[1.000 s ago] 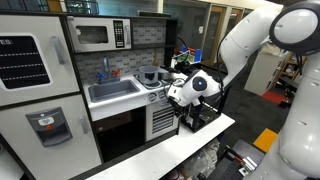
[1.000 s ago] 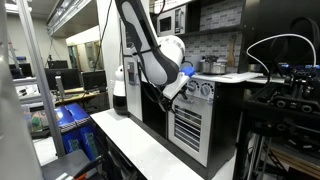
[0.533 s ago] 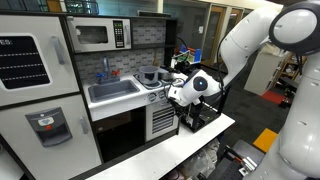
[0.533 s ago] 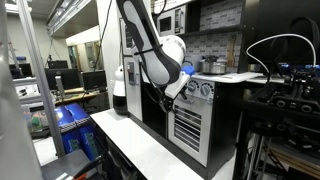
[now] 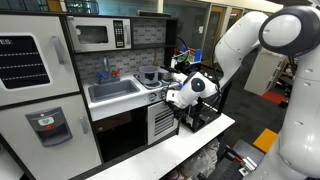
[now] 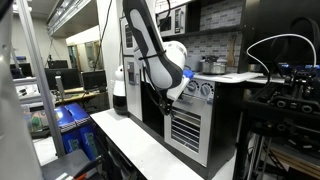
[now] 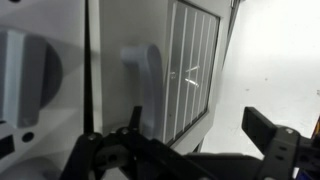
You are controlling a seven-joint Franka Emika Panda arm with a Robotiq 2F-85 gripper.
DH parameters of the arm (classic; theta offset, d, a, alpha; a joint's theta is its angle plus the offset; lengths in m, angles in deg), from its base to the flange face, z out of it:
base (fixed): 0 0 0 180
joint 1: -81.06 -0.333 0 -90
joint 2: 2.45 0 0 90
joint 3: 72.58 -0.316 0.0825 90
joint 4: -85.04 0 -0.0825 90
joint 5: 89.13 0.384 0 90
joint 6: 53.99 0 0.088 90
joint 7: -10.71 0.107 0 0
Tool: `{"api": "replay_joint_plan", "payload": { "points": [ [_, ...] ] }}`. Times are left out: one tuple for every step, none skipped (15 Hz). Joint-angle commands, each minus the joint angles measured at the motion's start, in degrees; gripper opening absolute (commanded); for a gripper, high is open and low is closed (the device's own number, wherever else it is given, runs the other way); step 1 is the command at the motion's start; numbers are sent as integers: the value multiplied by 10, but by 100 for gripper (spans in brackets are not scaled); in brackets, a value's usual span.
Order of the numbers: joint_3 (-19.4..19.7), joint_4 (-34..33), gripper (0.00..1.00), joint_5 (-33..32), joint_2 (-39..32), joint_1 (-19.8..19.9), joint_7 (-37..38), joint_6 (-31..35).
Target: Open the cabinet
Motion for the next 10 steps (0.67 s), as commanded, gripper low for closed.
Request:
{"api": "replay_joint_plan", "payload": {
  "points": [
    [2, -12, 100, -8, -37, 3, -21, 28],
    [3, -10, 100, -9, -35, 2, -23, 29],
    [4, -7, 100, -9, -31, 1, -25, 27],
    [5, -6, 100, -8, -27, 0, -27, 25],
    [6, -3, 100, -7, -23, -1, -30, 23],
    [8, 0, 100, -3, -17, -2, -37, 24],
    [11, 6, 100, -1, -10, -4, -42, 25],
    [13, 13, 100, 3, -1, -5, -47, 24],
    [15, 22, 100, 5, 11, -7, -51, 22],
    [17, 29, 100, 7, 18, -8, -56, 22]
  ]
}}
